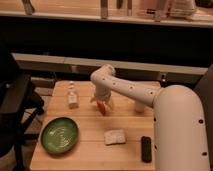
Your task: Drag the pepper across the table
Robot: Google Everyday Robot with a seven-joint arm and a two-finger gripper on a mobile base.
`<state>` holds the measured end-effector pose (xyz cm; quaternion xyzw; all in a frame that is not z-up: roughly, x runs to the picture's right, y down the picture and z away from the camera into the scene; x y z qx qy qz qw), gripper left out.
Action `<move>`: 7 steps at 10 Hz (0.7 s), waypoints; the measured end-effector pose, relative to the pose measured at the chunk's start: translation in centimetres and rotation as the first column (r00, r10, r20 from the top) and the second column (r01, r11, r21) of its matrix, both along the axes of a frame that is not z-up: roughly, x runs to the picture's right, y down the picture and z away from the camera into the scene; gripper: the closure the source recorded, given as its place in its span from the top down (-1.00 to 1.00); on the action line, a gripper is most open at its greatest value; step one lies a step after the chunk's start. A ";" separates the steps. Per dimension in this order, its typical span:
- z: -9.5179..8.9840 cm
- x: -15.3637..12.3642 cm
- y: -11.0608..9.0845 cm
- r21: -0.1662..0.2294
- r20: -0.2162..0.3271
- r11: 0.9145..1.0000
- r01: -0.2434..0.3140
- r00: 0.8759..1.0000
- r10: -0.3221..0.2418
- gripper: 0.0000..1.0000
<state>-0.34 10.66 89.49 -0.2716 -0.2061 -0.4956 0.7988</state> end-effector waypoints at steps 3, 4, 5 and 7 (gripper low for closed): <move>0.3 -0.6 0.4 -0.008 0.005 1.000 0.003 1.000 -0.003 0.60; 0.5 -0.3 0.5 -0.012 0.005 1.000 0.004 1.000 -0.004 0.60; 0.8 -0.3 0.4 -0.017 0.013 1.000 0.010 1.000 -0.009 0.60; 0.9 -0.5 0.5 -0.019 0.017 1.000 0.015 1.000 -0.015 0.60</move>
